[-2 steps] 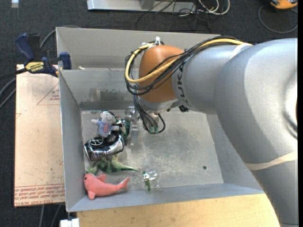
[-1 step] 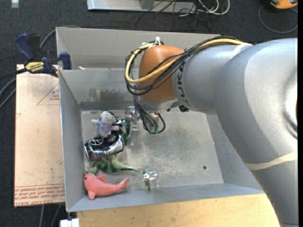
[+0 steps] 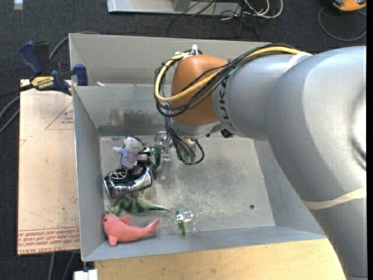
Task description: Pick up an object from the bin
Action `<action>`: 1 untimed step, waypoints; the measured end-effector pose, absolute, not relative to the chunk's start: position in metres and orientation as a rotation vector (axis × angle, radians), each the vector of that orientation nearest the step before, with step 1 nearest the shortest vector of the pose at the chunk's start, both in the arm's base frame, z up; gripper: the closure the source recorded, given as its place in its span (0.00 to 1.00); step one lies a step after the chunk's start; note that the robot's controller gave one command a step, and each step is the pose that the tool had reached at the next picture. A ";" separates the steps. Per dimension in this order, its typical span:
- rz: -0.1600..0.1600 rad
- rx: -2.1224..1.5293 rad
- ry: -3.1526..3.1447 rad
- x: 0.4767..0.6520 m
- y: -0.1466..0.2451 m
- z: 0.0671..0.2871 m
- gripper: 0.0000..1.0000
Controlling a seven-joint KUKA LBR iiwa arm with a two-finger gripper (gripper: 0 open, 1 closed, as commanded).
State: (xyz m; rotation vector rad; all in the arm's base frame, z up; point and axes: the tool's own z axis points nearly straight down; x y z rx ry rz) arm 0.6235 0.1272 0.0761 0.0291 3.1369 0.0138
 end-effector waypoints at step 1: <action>0.013 0.029 3.139 0.623 0.127 0.084 1.00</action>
Offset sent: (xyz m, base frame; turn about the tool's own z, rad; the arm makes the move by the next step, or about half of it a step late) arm -0.0001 0.0000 0.0882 0.0000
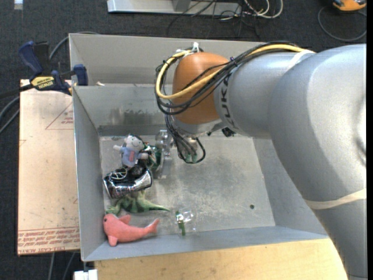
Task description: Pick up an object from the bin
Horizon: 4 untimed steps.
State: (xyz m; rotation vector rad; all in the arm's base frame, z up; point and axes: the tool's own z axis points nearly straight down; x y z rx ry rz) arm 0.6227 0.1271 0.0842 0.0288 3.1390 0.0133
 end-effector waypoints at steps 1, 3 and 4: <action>0.012 0.028 3.143 0.622 0.127 0.096 1.00; 0.016 0.027 3.134 0.624 0.127 0.130 1.00; 0.016 0.027 3.133 0.624 0.127 0.136 1.00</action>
Offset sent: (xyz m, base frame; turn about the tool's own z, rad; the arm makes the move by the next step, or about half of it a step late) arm -0.0001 0.0001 0.0559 0.0000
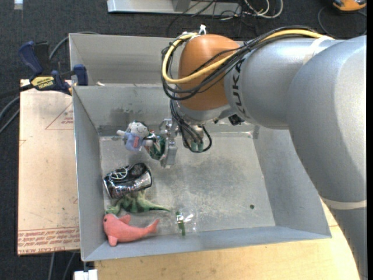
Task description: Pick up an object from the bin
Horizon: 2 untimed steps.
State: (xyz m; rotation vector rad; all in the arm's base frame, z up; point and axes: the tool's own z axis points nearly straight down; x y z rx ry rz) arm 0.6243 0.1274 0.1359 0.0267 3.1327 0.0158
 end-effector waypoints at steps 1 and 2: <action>0.015 0.026 3.136 0.624 0.127 0.139 1.00; 0.014 0.026 3.139 0.623 0.127 0.148 1.00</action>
Offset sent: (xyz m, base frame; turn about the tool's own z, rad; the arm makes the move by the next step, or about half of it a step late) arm 0.0000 0.0000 0.0511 0.0000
